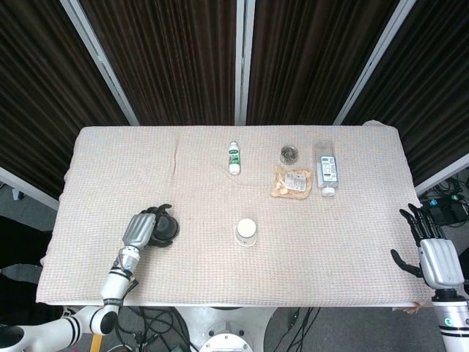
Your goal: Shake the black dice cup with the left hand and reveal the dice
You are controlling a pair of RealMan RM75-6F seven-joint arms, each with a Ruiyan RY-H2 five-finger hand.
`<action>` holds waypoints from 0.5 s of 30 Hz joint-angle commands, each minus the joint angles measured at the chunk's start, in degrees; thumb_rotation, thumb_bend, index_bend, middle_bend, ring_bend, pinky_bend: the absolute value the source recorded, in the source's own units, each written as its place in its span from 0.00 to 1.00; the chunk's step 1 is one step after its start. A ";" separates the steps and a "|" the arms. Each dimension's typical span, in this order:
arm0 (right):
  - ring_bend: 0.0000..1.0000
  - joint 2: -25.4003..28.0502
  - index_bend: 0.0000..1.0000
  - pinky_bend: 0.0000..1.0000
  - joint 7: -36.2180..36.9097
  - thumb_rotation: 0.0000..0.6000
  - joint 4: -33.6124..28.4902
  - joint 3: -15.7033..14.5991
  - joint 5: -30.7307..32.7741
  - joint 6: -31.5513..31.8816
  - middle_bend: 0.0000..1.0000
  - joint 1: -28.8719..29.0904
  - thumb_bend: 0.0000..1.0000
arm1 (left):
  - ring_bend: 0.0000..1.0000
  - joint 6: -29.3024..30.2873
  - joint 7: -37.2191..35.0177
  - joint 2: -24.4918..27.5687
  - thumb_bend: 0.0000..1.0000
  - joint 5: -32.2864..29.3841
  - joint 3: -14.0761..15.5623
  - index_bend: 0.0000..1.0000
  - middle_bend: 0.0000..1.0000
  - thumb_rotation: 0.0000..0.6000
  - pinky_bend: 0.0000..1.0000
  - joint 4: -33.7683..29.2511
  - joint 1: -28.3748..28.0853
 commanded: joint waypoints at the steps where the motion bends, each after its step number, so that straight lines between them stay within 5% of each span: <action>1: 0.00 0.01 0.08 0.15 0.03 1.00 0.04 0.01 0.01 0.04 0.01 -0.03 0.19 | 0.28 0.61 -0.17 0.18 0.21 0.50 -0.18 0.22 0.40 1.00 0.32 -0.23 -0.19; 9: 0.00 0.21 0.08 0.14 0.01 1.00 -0.21 0.07 -0.03 0.08 0.01 -0.03 0.19 | 0.31 3.25 2.47 4.19 0.25 2.62 -2.10 0.28 0.43 1.00 0.39 -4.50 -1.88; 15: 0.00 0.40 0.08 0.15 -0.08 1.00 -0.54 0.15 -0.45 0.87 0.01 -0.20 0.19 | 0.33 6.99 5.28 9.95 0.26 5.39 -8.14 0.32 0.45 1.00 0.41 -10.70 -5.77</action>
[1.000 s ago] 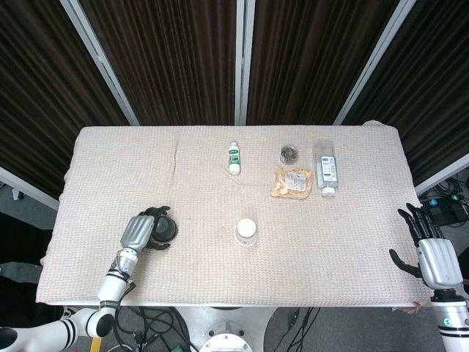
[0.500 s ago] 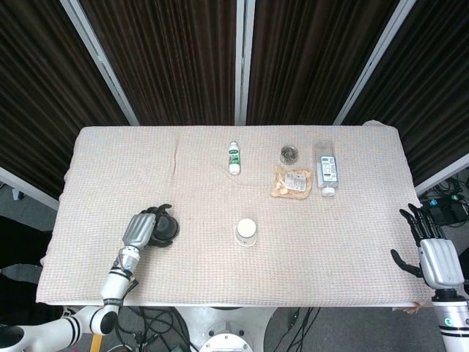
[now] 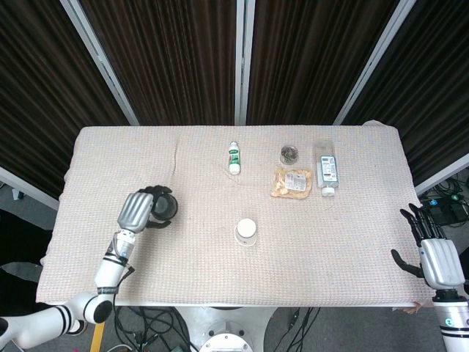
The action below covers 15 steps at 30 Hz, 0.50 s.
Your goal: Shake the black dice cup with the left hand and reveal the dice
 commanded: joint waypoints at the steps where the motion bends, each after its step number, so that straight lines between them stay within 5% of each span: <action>1: 0.00 0.01 0.08 0.14 0.05 1.00 -0.12 0.04 -0.25 0.41 0.01 -0.10 0.19 | 0.33 2.29 2.40 3.92 0.26 1.59 -4.29 0.32 0.45 1.00 0.41 -4.95 -2.88; 9: 0.00 0.39 0.08 0.15 1.67 1.00 -0.82 -0.49 -1.18 -0.16 0.01 0.28 0.19 | 0.34 3.16 7.53 7.75 0.25 -1.10 -8.98 0.32 0.45 1.00 0.42 -12.62 -6.22; 12: 0.00 0.29 0.08 0.14 2.06 1.00 -0.48 -0.46 -0.69 -0.83 0.01 0.44 0.19 | 0.36 -5.35 10.21 8.49 0.25 -6.50 -3.46 0.31 0.45 1.00 0.43 -11.31 -6.20; 15: 0.00 0.35 0.08 0.14 2.21 1.00 -0.33 -0.45 -0.48 -0.92 0.01 0.39 0.19 | 0.37 -20.72 12.77 8.81 0.25 -15.82 3.10 0.31 0.45 1.00 0.44 -5.67 -8.11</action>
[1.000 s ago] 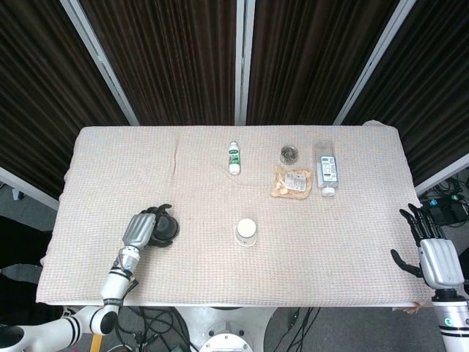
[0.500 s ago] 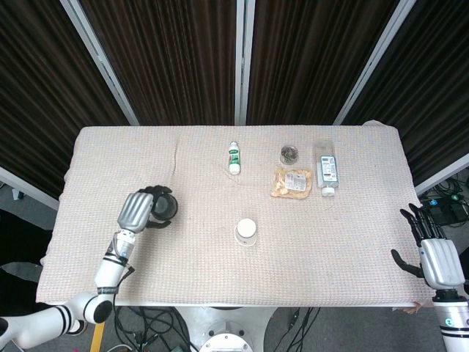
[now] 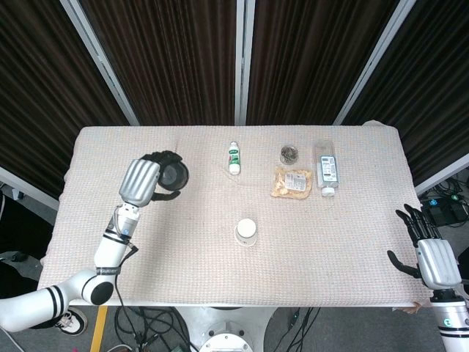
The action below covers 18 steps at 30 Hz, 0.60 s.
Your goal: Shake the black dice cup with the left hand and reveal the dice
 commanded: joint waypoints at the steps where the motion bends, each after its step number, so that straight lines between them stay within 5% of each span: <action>1: 0.00 0.04 0.08 0.14 0.14 1.00 0.06 0.08 0.06 0.31 0.01 -0.12 0.19 | 0.37 -21.40 3.79 0.88 0.25 -14.73 9.22 0.31 0.45 1.00 0.44 7.26 -2.75; 4: 0.00 -0.05 0.08 0.14 0.45 1.00 0.59 0.23 0.43 0.74 0.01 -0.45 0.19 | 0.37 -20.12 1.60 0.70 0.25 -18.55 5.60 0.31 0.45 1.00 0.44 8.73 -4.14; 11: 0.00 -0.73 0.08 0.14 1.14 1.00 1.75 -0.09 0.83 -0.71 0.00 -0.15 0.19 | 0.37 1.94 2.31 5.91 0.25 -4.63 -4.38 0.31 0.45 1.00 0.44 -4.11 -5.11; 15: 0.00 -0.78 0.08 0.14 1.25 1.00 1.85 0.02 0.78 -0.45 0.00 -0.18 0.19 | 0.37 12.25 3.87 6.68 0.24 2.97 -6.85 0.31 0.45 1.00 0.43 -10.32 -4.79; 18: 0.00 -0.70 0.08 0.14 1.45 1.00 1.93 0.00 0.73 -0.39 0.00 -0.20 0.19 | 0.37 15.49 4.27 5.06 0.24 4.46 -5.55 0.31 0.45 1.00 0.43 -10.07 -4.11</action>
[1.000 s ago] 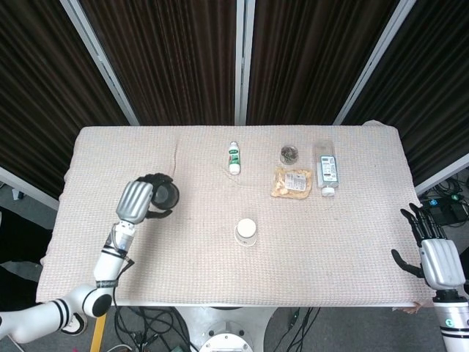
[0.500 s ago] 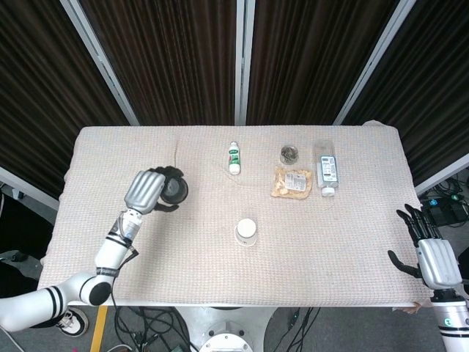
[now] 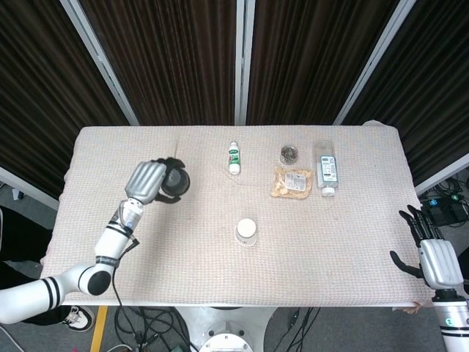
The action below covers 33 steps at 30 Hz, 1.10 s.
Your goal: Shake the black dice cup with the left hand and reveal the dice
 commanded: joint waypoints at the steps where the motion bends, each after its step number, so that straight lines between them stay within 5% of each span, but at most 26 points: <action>1: 0.00 0.04 0.08 0.14 0.12 1.00 0.08 -0.05 0.05 -0.18 0.00 0.01 0.19 | 0.37 17.42 1.76 1.23 0.24 10.21 -2.17 0.31 0.45 1.00 0.43 -7.00 -0.15; 5: 0.00 -0.25 0.08 0.14 0.31 1.00 0.56 -0.13 0.27 -0.76 0.00 0.14 0.19 | 0.37 0.24 4.16 3.67 0.24 -0.74 6.01 0.31 0.45 1.00 0.44 -4.12 -0.85; 8: 0.00 -0.59 0.08 0.14 0.32 1.00 0.83 -0.21 0.36 -1.22 0.00 0.30 0.19 | 0.38 -9.92 4.63 3.90 0.24 -8.46 8.42 0.32 0.46 1.00 0.44 0.00 -3.27; 12: 0.00 -0.74 0.08 0.14 0.41 1.00 1.03 -0.13 0.62 -1.55 0.00 0.40 0.19 | 0.38 -11.91 6.72 4.63 0.24 -12.60 7.59 0.33 0.46 1.00 0.45 1.56 -6.04; 18: 0.00 -0.71 0.08 0.14 0.94 1.00 1.29 -0.07 0.75 -1.73 0.00 0.47 0.19 | 0.38 -11.10 10.67 9.65 0.24 -15.95 5.98 0.33 0.46 1.00 0.44 -4.66 -9.23; 25: 0.00 -0.72 0.08 0.14 0.87 1.00 1.22 0.01 0.68 -1.60 0.00 0.52 0.19 | 0.38 -2.59 3.93 8.64 0.23 -9.59 3.40 0.33 0.46 1.00 0.44 -9.46 -7.28; 33: 0.00 -0.83 0.08 0.14 0.15 1.00 0.77 -0.10 0.68 -2.14 0.00 0.78 0.19 | 0.38 -9.11 -11.34 10.55 0.22 7.73 10.70 0.33 0.46 1.00 0.44 -20.50 -4.24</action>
